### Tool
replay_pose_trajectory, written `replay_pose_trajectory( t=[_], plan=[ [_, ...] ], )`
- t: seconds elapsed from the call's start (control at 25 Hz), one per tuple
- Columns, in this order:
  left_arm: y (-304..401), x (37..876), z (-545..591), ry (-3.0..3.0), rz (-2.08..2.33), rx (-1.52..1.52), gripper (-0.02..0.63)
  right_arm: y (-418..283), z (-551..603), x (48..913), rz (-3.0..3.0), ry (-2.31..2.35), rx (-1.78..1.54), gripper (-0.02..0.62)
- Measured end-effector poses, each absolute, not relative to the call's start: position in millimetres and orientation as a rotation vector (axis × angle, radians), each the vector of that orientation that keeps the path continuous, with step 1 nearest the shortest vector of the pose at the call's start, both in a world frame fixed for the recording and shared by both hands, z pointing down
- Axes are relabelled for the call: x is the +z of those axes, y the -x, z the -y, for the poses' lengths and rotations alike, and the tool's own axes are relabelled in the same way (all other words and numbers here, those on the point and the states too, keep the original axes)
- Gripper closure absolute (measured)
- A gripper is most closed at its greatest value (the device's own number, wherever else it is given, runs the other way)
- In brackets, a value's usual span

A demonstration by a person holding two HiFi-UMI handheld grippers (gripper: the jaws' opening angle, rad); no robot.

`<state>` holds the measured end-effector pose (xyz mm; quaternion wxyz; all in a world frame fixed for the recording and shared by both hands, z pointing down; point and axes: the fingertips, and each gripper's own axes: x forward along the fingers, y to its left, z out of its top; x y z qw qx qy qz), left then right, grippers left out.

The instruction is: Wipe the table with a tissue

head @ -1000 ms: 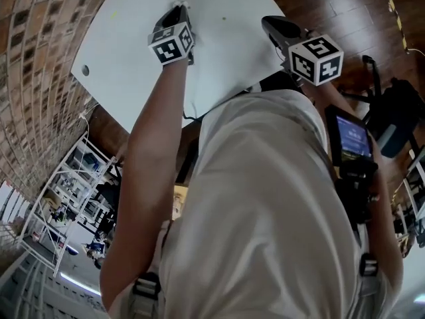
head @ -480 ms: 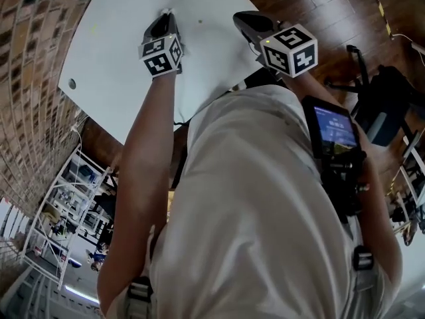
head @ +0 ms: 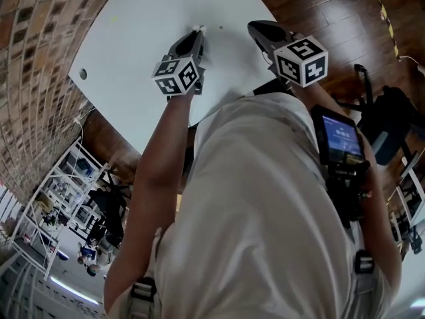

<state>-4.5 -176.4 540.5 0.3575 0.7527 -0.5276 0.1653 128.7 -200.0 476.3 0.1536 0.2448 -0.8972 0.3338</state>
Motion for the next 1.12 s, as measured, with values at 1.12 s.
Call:
replay_pose_trajectory(
  t=[1.12],
  plan=[
    [-29,562,209,-2.250,1.219,0.903,0.572,-158,202,487,2.522,-0.822,1.009,0.588]
  ],
)
